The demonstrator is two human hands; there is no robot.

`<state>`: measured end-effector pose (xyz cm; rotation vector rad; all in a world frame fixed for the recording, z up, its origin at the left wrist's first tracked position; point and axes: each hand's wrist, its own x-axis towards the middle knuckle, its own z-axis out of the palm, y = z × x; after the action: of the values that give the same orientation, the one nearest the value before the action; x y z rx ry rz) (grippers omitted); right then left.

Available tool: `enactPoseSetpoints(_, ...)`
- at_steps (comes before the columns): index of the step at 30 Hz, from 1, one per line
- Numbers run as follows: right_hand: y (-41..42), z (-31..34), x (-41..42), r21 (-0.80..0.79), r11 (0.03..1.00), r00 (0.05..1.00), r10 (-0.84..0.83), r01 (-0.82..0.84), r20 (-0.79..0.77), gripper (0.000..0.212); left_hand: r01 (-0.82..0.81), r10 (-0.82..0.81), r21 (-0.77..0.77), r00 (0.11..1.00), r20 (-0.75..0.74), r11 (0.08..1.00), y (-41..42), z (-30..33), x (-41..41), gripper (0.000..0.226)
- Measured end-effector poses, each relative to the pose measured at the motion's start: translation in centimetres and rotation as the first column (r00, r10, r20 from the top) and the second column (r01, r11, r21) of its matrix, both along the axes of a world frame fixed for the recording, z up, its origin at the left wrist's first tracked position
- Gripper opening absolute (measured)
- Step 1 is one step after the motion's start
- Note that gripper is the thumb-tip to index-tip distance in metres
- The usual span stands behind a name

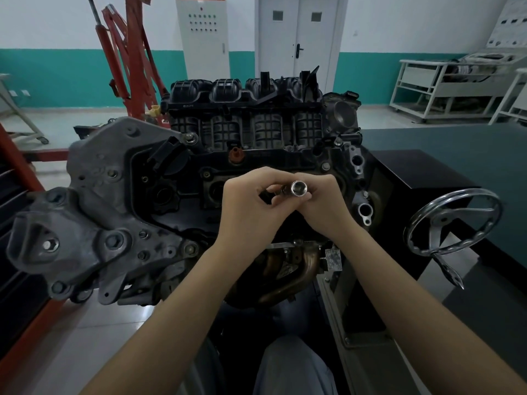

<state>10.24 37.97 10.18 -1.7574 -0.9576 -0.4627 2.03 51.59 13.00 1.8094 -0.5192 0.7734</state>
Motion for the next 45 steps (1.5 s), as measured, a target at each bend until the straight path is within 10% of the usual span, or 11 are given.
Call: enactPoseSetpoints(45,-0.2,1.0,0.5,-0.037,0.998,0.996,0.048,-0.051,-0.076,0.027,0.018,-0.016,0.048,0.998,-0.053,0.999,0.3,0.6,-0.2,0.026)
